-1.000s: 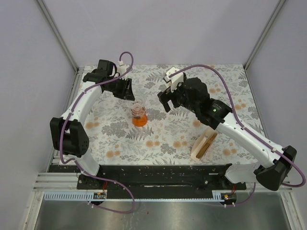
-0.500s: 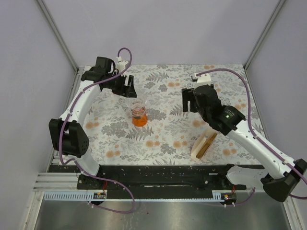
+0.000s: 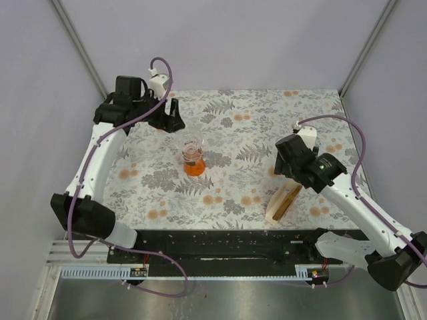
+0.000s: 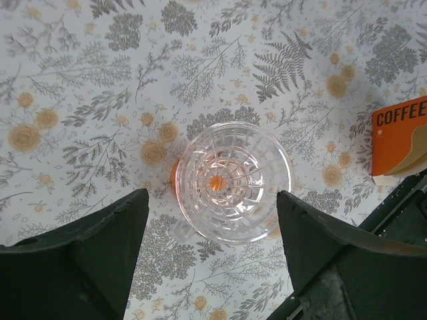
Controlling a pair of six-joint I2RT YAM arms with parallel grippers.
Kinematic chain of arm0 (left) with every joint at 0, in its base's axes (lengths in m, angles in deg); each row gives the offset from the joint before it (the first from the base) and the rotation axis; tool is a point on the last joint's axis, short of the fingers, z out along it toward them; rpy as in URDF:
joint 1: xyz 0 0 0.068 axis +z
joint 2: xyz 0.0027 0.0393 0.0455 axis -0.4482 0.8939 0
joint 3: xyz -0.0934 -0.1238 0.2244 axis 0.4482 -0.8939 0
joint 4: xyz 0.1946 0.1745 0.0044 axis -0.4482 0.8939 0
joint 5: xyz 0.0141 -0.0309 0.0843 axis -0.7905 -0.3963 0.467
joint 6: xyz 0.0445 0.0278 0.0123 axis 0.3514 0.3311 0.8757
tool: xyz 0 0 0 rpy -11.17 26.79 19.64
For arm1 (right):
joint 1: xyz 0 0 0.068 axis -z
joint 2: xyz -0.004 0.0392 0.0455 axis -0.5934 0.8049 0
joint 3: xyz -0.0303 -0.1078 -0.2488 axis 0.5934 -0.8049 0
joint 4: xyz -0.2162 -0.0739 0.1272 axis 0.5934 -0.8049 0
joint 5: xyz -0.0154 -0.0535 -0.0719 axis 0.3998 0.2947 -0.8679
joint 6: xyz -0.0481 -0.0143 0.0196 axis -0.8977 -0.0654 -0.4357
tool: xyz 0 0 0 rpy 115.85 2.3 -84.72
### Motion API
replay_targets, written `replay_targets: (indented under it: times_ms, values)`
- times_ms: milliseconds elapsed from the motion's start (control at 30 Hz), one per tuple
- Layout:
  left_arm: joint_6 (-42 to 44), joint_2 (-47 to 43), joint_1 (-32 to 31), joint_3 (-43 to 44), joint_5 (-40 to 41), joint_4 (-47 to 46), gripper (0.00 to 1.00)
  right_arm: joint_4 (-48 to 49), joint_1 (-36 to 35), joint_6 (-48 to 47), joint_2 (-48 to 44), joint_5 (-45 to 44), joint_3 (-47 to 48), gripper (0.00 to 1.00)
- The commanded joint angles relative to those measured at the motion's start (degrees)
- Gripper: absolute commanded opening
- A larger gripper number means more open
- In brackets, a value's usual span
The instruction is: Place the coffee filter in the dripper
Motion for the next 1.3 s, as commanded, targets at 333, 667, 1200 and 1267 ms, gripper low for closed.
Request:
replay_targets:
  times_ms: [333,667,1200,1267]
  values:
    - [1.0,-13.4,0.2,-6.2,-1.4,-5.6,0.86,-5.4,6.8,12.1,-1.4,2.1,-8.1,0.57]
    - [0.7,-14.8,0.2,-6.9,-3.8,-5.7,0.86,2.2,9.1,11.9,-2.5,4.0,-14.5,0.48]
    - [0.9,-16.3,0.2,-9.0,-5.3,-6.6,0.87,15.1,10.1,-5.8,-2.5,12.2,-14.7,0.0]
    - [1.3,-16.4,0.0,-9.3,-6.4,-6.3,0.87,21.0,10.1,-11.0,-2.6,18.2,-14.6,0.0]
